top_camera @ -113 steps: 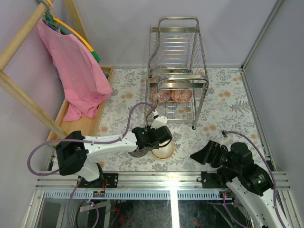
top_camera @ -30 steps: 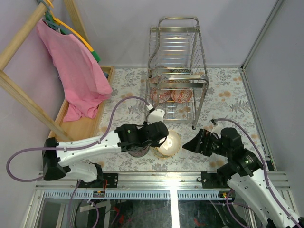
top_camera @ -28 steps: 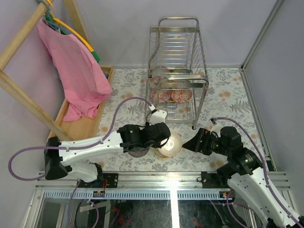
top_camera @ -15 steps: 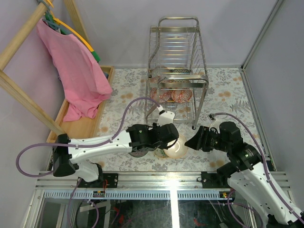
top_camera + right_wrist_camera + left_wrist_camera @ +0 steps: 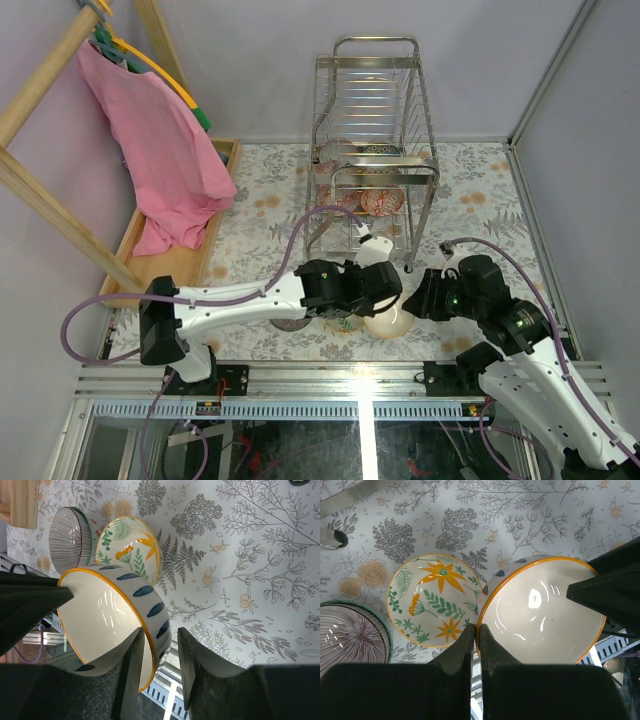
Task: Load the bowls into the dish rack
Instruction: Pick up the bowl from the center of the board.
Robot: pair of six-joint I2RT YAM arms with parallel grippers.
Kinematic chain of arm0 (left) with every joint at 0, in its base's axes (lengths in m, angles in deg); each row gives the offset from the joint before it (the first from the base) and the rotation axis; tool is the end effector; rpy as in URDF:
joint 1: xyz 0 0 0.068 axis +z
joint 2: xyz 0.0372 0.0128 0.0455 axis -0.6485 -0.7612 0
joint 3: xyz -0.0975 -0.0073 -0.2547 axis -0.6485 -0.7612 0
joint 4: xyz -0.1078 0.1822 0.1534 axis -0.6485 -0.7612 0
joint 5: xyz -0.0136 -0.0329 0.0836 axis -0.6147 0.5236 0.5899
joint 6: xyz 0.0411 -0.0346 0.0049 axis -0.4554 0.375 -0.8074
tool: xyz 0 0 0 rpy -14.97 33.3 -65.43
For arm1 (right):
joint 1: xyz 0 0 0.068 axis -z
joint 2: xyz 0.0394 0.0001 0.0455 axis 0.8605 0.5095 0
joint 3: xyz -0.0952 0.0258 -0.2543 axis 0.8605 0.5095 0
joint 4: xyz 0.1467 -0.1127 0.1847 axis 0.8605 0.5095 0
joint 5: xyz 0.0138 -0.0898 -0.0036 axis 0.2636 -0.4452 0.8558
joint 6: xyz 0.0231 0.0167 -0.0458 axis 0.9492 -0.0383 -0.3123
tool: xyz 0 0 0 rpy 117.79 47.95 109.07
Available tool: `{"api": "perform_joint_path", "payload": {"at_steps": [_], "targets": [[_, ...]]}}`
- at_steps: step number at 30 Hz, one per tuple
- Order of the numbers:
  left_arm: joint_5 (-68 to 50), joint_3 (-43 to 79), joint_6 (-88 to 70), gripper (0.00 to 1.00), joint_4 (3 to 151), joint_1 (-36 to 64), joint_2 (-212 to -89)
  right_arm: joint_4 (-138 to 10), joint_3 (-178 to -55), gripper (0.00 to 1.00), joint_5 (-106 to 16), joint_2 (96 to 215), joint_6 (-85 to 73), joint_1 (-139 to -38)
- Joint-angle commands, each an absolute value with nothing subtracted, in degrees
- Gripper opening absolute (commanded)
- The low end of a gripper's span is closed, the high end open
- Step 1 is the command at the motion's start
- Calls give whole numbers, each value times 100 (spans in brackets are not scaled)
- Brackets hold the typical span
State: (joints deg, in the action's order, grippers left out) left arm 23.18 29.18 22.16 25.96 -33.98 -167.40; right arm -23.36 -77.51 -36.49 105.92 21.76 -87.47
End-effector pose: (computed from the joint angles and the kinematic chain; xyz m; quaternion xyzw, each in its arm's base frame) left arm 0.1051 -0.3233 0.3054 0.2022 0.9214 -0.1244 0.3077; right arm 0.1020 0.0660 0.2681 -0.0142 0.8849 0.3415 0.3162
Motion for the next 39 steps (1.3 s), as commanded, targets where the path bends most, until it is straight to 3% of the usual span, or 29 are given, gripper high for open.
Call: {"api": "perform_joint_path", "payload": {"at_steps": [1, 6, 13, 23, 39], "targets": [[2278, 3448, 2308, 0, 2508, -3465, -16903, -2278, -7915, 38, -3780, 10608, 2026, -8723], [2278, 3758, 2293, 0, 2325, -3484, -17113, -2227, -7906, 31, -3840, 10612, 2048, -8723], [2277, 4114, 2266, 0, 2143, -3485, -17327, -2045, -7895, 0, -3925, 10505, 2156, -8724], [2350, 4134, 2247, 28, 2124, -3509, -17058, -1850, -7962, 0, -3999, 10260, 2477, -8727], [2662, 3750, 2364, 36, 2016, -3498, -16400, -1565, -7975, 0, -4095, 9827, 2731, -8727]]}}
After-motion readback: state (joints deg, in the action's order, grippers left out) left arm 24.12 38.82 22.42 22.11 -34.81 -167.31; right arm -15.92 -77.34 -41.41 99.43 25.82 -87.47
